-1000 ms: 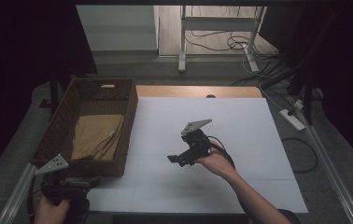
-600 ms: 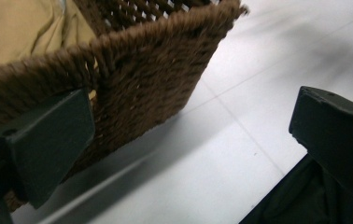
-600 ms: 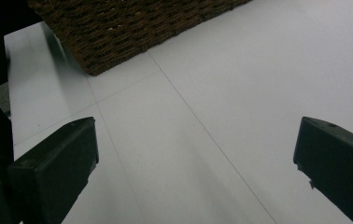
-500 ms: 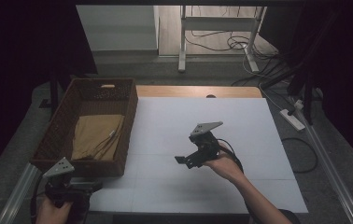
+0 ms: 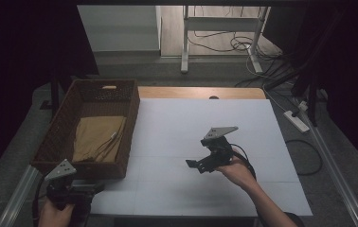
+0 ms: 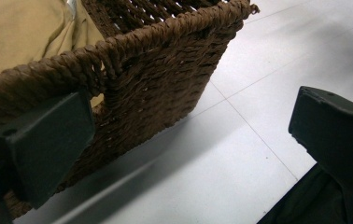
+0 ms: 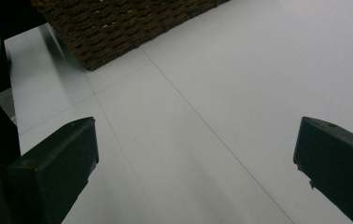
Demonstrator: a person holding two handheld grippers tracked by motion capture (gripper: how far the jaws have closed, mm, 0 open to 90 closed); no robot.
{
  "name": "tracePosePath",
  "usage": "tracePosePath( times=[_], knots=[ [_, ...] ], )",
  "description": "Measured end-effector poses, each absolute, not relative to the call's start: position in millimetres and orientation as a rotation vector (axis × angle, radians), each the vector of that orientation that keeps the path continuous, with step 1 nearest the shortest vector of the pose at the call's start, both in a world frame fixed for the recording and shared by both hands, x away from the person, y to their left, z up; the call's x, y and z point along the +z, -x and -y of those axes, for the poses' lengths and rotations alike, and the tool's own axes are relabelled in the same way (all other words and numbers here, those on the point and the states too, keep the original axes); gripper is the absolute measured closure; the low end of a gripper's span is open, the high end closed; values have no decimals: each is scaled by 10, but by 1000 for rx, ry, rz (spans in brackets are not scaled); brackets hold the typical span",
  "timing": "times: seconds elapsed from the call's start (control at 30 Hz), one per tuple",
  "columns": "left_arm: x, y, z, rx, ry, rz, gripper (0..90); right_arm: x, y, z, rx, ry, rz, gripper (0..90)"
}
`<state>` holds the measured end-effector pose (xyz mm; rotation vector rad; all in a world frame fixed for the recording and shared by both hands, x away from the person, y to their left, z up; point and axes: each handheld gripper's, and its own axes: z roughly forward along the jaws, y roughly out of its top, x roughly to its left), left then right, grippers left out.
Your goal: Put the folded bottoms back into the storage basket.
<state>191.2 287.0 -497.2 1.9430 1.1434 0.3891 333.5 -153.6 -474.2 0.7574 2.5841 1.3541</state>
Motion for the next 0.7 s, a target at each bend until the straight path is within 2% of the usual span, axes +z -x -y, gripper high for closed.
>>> tracePosePath(
  times=[0.7],
  knots=[
    [-4977,-1917,-2885,373,-1934,-1141,0,-4748,-3170,1925,1351,-843,-2532,9]
  ],
)
